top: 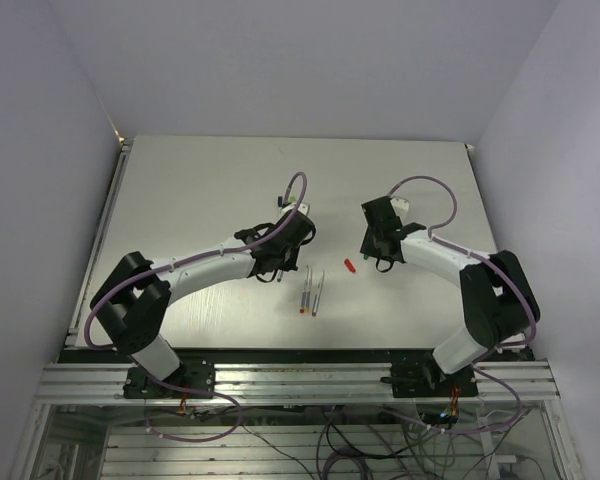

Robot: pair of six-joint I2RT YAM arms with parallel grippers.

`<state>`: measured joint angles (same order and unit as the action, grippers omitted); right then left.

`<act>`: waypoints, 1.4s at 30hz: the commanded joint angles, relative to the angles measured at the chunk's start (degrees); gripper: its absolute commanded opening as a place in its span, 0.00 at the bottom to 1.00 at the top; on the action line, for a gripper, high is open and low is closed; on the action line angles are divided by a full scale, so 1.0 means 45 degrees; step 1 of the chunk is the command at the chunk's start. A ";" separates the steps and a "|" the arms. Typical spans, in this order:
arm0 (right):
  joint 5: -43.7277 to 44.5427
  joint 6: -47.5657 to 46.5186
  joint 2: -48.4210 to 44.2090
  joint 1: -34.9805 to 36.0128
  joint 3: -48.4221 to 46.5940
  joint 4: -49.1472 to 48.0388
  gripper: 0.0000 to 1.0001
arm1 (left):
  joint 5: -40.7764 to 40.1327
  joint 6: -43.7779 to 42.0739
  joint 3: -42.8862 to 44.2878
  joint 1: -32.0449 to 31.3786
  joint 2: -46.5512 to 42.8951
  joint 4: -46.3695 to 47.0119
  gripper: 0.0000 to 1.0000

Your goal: Insert the pens into the pen caps

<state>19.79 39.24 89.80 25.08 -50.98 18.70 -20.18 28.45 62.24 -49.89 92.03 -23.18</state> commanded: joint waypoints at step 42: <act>-0.0649 -0.0225 0.1625 -0.0702 -0.0401 -0.0760 0.22 | 0.0579 0.0104 -0.0156 0.0227 0.0036 0.0410 0.07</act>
<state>16.88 38.30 96.29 22.22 -52.73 14.90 -18.39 29.15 61.73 -49.21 92.05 -22.55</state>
